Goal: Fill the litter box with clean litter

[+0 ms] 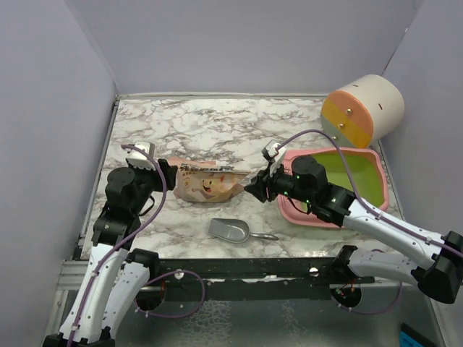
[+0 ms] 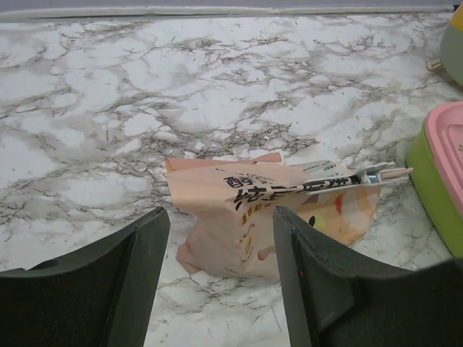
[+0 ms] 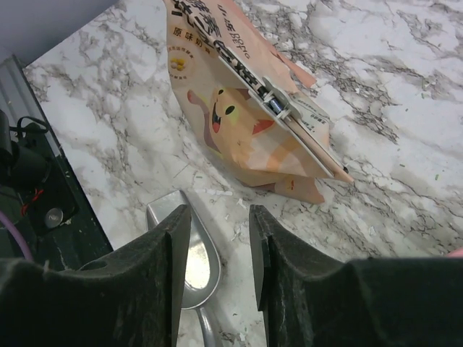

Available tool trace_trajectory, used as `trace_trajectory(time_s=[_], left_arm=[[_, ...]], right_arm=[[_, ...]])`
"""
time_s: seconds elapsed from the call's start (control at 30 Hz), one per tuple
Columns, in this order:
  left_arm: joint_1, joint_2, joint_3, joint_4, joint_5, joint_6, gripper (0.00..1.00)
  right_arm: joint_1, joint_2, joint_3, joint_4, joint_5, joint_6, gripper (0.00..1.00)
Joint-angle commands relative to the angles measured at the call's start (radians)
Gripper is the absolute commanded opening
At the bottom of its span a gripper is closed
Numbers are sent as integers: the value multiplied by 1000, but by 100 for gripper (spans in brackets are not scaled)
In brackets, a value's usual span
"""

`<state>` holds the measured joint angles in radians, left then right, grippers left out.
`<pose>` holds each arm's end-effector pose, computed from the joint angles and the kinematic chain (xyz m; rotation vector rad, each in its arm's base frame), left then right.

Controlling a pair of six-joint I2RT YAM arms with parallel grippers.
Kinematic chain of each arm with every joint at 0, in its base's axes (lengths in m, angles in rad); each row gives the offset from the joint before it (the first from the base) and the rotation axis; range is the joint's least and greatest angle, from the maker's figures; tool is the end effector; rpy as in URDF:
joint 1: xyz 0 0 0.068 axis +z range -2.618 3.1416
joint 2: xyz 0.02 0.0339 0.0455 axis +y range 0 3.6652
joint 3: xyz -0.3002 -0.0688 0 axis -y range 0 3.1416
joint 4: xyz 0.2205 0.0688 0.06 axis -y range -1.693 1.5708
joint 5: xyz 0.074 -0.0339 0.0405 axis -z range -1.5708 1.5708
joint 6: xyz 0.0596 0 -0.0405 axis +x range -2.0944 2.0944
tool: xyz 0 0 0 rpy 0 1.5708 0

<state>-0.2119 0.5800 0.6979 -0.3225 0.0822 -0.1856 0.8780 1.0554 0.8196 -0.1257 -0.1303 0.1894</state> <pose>0.1079 -0.0282 0.3364 0.0833 1.7869 -0.3593 0.1377 0.1780 0.3345 -0.7675 1.8705 0.8234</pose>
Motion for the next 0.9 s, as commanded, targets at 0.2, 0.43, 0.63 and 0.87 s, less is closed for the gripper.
trace_trajectory(time_s=[0.2,0.43,0.63,0.87], left_arm=[[-5,-4,-8,28,-12,-8,64],[-6,-11,-10,43,11,17,67],[-6,105,58,59,230,150,78],[-12,164,69,0,310,248,77]], right_arm=[[8,-78,17,-5,-35,-68,42],[8,-75,35,-80,-10,-121,42],[9,115,286,-280,15,-302,42],[9,309,450,-313,-38,-419,41]])
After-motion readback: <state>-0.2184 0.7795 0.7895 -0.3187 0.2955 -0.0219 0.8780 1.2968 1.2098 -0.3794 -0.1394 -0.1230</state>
